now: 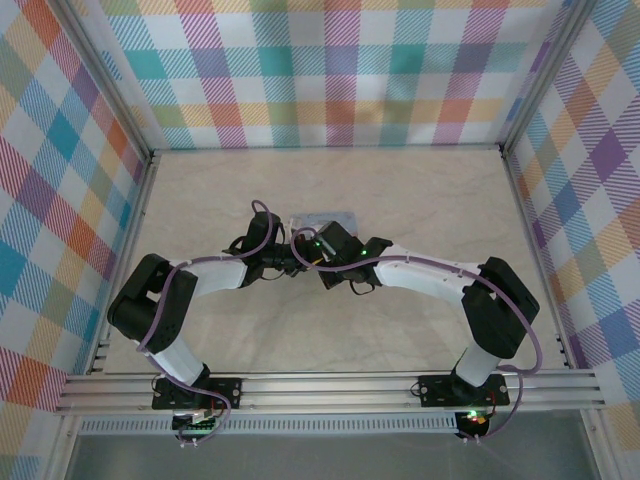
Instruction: Unlock the padlock with the key
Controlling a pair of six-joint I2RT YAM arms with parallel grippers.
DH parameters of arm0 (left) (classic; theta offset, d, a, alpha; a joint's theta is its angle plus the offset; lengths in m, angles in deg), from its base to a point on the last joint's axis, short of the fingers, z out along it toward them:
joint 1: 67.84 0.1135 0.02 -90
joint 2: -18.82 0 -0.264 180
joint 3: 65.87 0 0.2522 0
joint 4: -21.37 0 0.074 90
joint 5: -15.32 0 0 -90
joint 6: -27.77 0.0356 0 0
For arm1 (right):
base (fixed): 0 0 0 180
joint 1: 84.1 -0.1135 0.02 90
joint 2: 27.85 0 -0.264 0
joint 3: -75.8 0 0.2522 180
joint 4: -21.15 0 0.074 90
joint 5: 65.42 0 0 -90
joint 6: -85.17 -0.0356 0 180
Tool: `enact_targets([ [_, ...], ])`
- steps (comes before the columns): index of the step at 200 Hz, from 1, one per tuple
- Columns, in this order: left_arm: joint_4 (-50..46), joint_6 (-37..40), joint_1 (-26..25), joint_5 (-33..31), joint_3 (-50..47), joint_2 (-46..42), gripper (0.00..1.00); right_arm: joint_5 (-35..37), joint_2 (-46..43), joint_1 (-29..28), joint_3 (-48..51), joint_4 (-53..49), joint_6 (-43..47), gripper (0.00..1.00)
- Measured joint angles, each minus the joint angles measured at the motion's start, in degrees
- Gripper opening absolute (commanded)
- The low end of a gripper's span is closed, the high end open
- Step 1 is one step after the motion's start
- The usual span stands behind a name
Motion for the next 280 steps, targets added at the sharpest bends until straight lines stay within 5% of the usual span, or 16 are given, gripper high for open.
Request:
enact_targets([
  [43,-1.95,1.03,0.00,-0.66,-0.02,0.00,0.34,-1.49,0.00,0.00,2.73,3.26,-0.17,0.00],
  [82,-4.35,1.92,-0.04,-1.44,-0.22,0.00,0.43,-4.22,0.35,0.00,7.15,7.26,-0.46,0.00],
  [280,-22.73,9.81,5.77,-16.83,-2.40,-13.88,0.50,-11.72,5.64,0.04,8.85,10.34,3.69,0.00],
])
